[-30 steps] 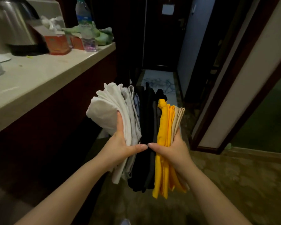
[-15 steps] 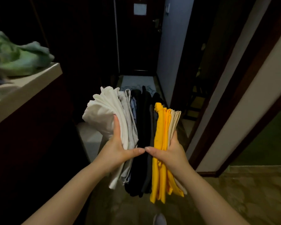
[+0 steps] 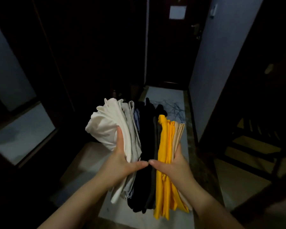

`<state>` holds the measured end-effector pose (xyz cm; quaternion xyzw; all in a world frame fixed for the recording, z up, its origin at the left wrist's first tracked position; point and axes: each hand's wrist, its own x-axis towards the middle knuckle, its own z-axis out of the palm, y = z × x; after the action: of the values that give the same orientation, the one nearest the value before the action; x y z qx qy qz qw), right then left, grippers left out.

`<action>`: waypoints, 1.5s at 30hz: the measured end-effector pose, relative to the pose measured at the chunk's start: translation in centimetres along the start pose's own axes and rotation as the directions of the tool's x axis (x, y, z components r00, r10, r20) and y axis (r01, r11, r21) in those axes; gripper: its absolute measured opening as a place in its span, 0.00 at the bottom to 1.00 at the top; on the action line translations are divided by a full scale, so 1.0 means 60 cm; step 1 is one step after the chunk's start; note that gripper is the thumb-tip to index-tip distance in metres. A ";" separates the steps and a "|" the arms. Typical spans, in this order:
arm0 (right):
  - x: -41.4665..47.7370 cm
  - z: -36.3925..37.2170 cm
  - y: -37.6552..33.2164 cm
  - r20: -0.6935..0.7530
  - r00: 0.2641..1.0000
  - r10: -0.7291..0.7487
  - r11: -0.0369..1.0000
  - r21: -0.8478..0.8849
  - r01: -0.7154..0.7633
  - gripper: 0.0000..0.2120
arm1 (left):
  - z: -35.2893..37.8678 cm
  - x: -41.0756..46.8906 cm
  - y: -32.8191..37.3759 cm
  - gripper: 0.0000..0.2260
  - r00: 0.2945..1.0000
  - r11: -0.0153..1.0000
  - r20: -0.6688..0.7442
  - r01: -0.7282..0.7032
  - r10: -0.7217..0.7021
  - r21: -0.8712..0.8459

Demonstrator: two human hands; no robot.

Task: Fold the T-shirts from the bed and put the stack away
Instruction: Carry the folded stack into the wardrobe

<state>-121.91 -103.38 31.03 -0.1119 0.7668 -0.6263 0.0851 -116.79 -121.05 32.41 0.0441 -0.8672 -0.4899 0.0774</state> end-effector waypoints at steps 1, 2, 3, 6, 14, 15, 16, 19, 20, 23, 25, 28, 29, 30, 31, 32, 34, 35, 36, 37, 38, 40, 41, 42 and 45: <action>0.056 -0.007 0.008 0.010 1.000 -0.010 1.000 0.009 0.010 0.36 | 0.006 0.052 -0.008 0.57 1.000 1.000 -0.017 0.010 -0.011 -0.003; 0.112 -0.012 0.015 0.015 1.000 -0.017 1.000 0.020 0.016 0.35 | 0.013 0.105 -0.017 0.57 0.999 1.000 -0.030 0.022 -0.022 0.000; 0.164 -0.015 0.023 0.012 1.000 -0.013 1.000 0.025 0.012 0.34 | 0.020 0.158 -0.025 0.57 0.999 0.999 -0.039 0.036 -0.035 0.012; 0.320 -0.035 0.027 0.028 0.999 0.017 0.999 0.048 -0.018 0.36 | 0.034 0.326 -0.044 0.56 0.998 0.999 -0.037 0.042 -0.041 0.029; 0.688 -0.115 -0.001 0.024 1.000 0.013 0.999 -0.033 -0.013 0.46 | 0.039 0.709 -0.025 0.58 0.999 0.997 0.036 0.038 -0.036 -0.063; 0.732 -0.123 -0.001 0.027 1.000 0.008 0.999 -0.035 -0.008 0.45 | 0.042 0.755 -0.029 0.59 0.999 0.998 0.030 0.026 -0.024 -0.064; 0.778 -0.131 -0.002 0.034 0.999 -0.002 0.999 -0.039 0.003 0.45 | 0.044 0.800 -0.032 0.60 1.000 0.998 0.023 0.009 -0.008 -0.057; 0.919 -0.148 0.005 0.076 0.996 -0.049 0.997 -0.060 0.054 0.47 | 0.051 0.924 -0.041 0.62 0.999 1.000 -0.033 0.003 -0.003 -0.011; 0.970 -0.152 0.013 0.098 0.993 -0.062 0.995 -0.071 0.069 0.47 | 0.054 0.963 -0.043 0.62 0.998 1.000 -0.057 0.015 -0.015 -0.015; 1.118 -0.155 0.013 0.165 0.983 -0.081 0.988 -0.119 0.101 0.47 | 0.056 1.075 -0.051 0.62 0.987 0.999 -0.156 0.046 -0.049 -0.026; 1.213 -0.150 0.003 0.213 0.971 -0.105 0.981 -0.136 0.136 0.47 | 0.046 1.146 -0.058 0.60 0.973 0.995 -0.209 0.086 -0.093 -0.046; 1.328 -0.124 -0.004 0.286 0.956 -0.069 0.986 -0.123 0.108 0.45 | 0.019 1.234 -0.075 0.60 0.951 0.984 -0.254 0.158 -0.174 -0.080; 1.365 -0.112 -0.003 0.306 0.950 -0.058 0.985 -0.136 0.104 0.46 | 0.010 1.261 -0.084 0.59 0.947 0.984 -0.268 0.164 -0.178 -0.074; 1.402 -0.098 -0.002 0.325 0.945 -0.047 0.984 -0.150 0.100 0.47 | 0.000 1.288 -0.092 0.59 0.940 0.983 -0.288 0.167 -0.181 -0.071; 1.438 -0.084 -0.004 0.347 0.937 -0.046 0.983 -0.153 0.105 0.49 | -0.010 1.316 -0.105 0.58 0.930 0.982 -0.313 0.174 -0.190 -0.079; 1.473 -0.070 -0.004 0.369 0.928 -0.058 0.984 -0.137 0.115 0.49 | -0.020 1.345 -0.121 0.58 0.922 0.979 -0.330 0.182 -0.204 -0.094; 1.546 -0.041 -0.002 0.398 0.912 -0.099 0.982 -0.111 0.155 0.50 | -0.039 1.410 -0.157 0.59 0.907 0.970 -0.346 0.212 -0.239 -0.115; 1.568 -0.031 -0.005 0.407 0.906 -0.115 0.979 -0.109 0.173 0.50 | -0.047 1.431 -0.168 0.58 0.902 0.967 -0.350 0.228 -0.254 -0.113; 1.603 -0.017 -0.003 0.414 0.901 -0.131 0.977 -0.103 0.189 0.51 | -0.057 1.464 -0.185 0.58 0.898 0.966 -0.357 0.232 -0.258 -0.114; 1.645 0.000 -0.002 0.421 0.896 -0.144 0.973 -0.103 0.205 0.51 | -0.070 1.502 -0.207 0.58 0.893 0.966 -0.369 0.230 -0.259 -0.121; 1.686 0.018 -0.003 0.433 0.890 -0.146 0.971 -0.108 0.212 0.50 | -0.083 1.537 -0.225 0.58 0.885 0.964 -0.382 0.235 -0.267 -0.128; 1.761 0.055 -0.014 0.469 0.871 -0.147 0.970 -0.105 0.220 0.49 | -0.113 1.598 -0.253 0.58 0.867 0.957 -0.406 0.248 -0.288 -0.150; 1.794 0.074 -0.019 0.488 0.861 -0.145 0.971 -0.097 0.219 0.48 | -0.129 1.624 -0.267 0.58 0.857 0.952 -0.416 0.258 -0.304 -0.163; 1.824 0.091 -0.023 0.505 0.852 -0.138 0.973 -0.092 0.212 0.48 | -0.145 1.647 -0.279 0.58 0.847 0.947 -0.424 0.270 -0.320 -0.175; 1.897 0.150 -0.027 0.562 0.819 -0.119 0.980 -0.067 0.188 0.47 | -0.194 1.696 -0.316 0.58 0.814 0.933 -0.456 0.307 -0.359 -0.186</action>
<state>-228.68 -143.84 31.93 -0.3550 0.7334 -0.5247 0.2464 -214.88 -156.15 31.32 0.3119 -0.7724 -0.5134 0.2063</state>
